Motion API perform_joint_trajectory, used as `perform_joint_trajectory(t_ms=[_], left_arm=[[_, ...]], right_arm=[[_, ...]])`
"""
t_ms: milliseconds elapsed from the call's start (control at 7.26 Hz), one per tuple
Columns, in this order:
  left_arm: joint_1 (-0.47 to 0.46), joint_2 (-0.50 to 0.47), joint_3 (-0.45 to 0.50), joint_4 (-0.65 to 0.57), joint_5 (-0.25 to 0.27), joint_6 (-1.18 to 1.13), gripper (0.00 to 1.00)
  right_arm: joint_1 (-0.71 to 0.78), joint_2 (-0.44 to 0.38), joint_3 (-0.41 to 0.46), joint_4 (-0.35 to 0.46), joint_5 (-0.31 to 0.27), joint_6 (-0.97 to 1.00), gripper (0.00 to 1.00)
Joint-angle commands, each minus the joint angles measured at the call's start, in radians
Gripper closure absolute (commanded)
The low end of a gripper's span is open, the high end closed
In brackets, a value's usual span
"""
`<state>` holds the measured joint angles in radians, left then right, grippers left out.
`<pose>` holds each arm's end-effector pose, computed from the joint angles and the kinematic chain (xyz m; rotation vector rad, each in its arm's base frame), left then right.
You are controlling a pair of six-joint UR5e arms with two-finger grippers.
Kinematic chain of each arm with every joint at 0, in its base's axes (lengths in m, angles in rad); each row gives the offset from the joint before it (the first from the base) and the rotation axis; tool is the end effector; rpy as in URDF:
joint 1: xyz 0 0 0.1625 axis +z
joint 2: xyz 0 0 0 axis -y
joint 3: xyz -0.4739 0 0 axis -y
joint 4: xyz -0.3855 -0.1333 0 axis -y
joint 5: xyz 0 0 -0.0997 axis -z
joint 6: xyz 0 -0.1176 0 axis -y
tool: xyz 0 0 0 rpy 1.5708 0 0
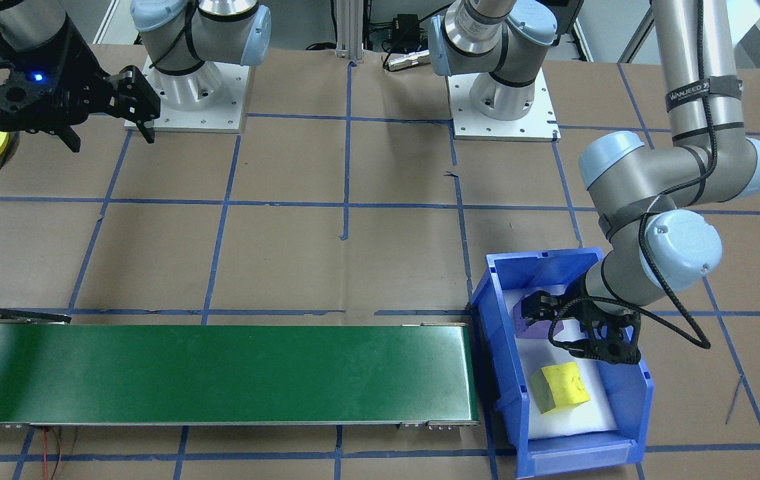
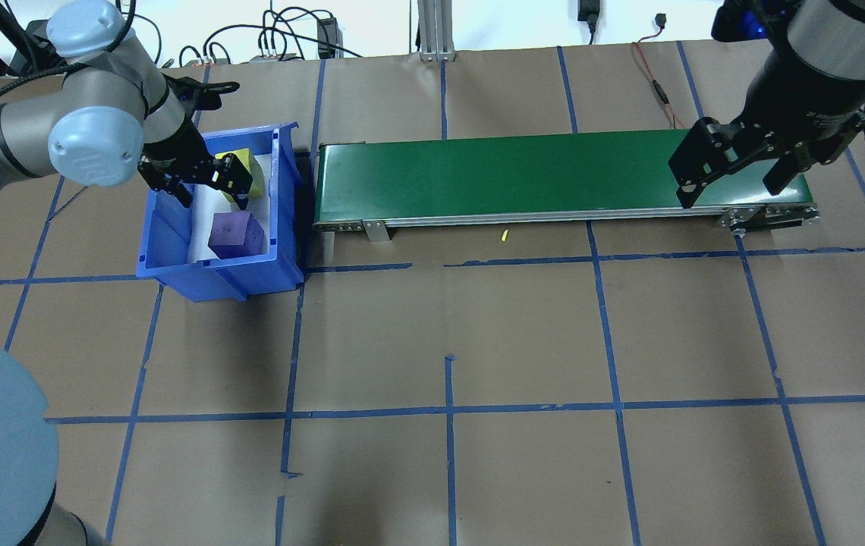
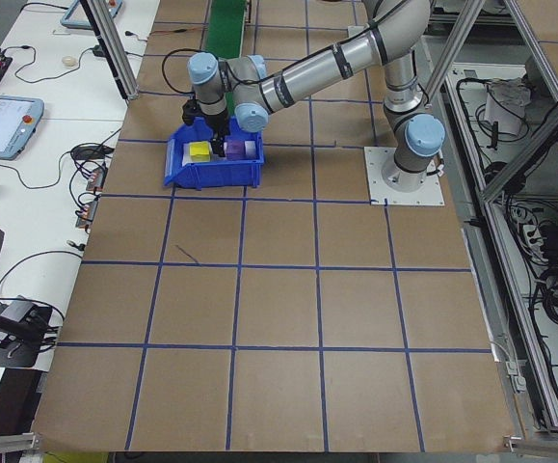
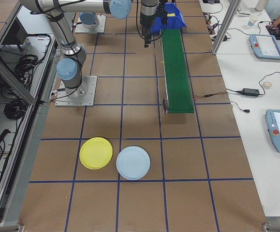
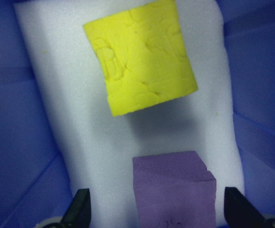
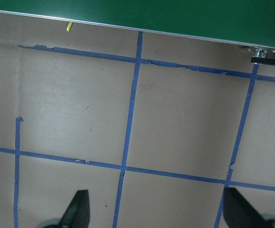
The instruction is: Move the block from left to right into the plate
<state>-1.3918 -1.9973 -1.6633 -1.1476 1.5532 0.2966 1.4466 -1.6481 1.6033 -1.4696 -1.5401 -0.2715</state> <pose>-0.0230 -0.6330 0.2762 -0.1808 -3.0936 -0.1380 0.0812 -0.4550 0.5293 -0.2267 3.0912 0.0764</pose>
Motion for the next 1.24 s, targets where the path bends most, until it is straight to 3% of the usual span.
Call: perform_joint_trajectory(t_ms=[0,138,413,551,826,1102], left_arm=[[0.000,-0.017,-0.030,0.011,-0.016,-0.001,0.05],[0.000,-0.017,-0.036,0.012,-0.048,0.004,0.07],[0.000,-0.011,-0.017,0.011,-0.041,0.013,0.52],[0.000,0.006,-0.009,0.011,-0.039,0.012,0.62],[-0.001,0.034,0.070,-0.070,0.019,0.003,0.64],[-0.006,0.064,0.222,-0.270,0.019,-0.028,0.63]], right_arm=[[0.000,-0.001,0.001,0.000,0.000,0.000,0.00],[0.000,0.001,0.003,0.000,0.000,0.000,0.00],[0.000,-0.001,0.003,0.000,0.000,0.000,0.00],[0.000,-0.001,0.001,0.000,0.000,0.000,0.00],[0.000,-0.001,0.006,0.000,0.000,0.000,0.00],[0.000,-0.001,0.006,0.000,0.000,0.000,0.00]])
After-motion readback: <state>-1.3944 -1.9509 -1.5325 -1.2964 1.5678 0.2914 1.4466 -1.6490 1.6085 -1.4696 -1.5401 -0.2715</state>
